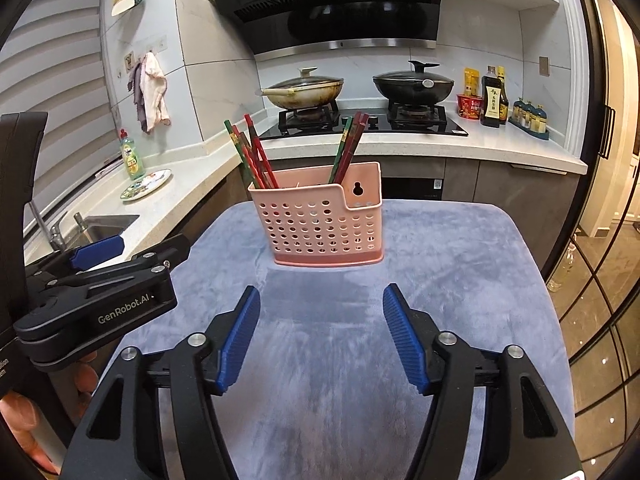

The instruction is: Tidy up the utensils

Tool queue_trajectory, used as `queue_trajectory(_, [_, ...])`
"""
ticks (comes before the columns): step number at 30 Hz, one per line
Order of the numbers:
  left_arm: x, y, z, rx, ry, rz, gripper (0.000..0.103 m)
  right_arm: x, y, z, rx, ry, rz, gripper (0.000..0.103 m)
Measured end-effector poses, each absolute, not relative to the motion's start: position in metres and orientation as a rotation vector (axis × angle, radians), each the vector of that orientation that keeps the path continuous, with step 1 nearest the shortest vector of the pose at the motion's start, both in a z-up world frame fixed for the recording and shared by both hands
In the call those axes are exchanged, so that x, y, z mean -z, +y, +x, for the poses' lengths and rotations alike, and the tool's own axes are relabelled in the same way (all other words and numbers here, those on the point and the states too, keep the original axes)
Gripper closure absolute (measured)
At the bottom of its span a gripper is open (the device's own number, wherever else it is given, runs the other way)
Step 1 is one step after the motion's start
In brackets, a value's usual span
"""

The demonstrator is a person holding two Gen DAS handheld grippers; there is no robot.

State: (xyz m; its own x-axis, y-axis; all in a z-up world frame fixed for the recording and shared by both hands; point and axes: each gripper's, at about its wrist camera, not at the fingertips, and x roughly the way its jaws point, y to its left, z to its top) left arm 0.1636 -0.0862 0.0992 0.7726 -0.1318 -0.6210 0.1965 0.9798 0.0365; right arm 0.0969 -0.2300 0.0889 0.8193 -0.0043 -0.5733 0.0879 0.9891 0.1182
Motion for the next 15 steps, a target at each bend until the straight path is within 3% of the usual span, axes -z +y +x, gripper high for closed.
queue_trajectory(7, [-0.094, -0.086, 0.166, 0.168, 0.678, 0.112, 0.017, -0.087, -0.228, 0.102, 0.073, 0.628, 0.135, 0.023])
queue_trajectory(15, [-0.087, -0.086, 0.175, 0.158, 0.696, 0.123, 0.013, -0.082, -0.228, 0.112, 0.100, 0.652, 0.123, 0.018])
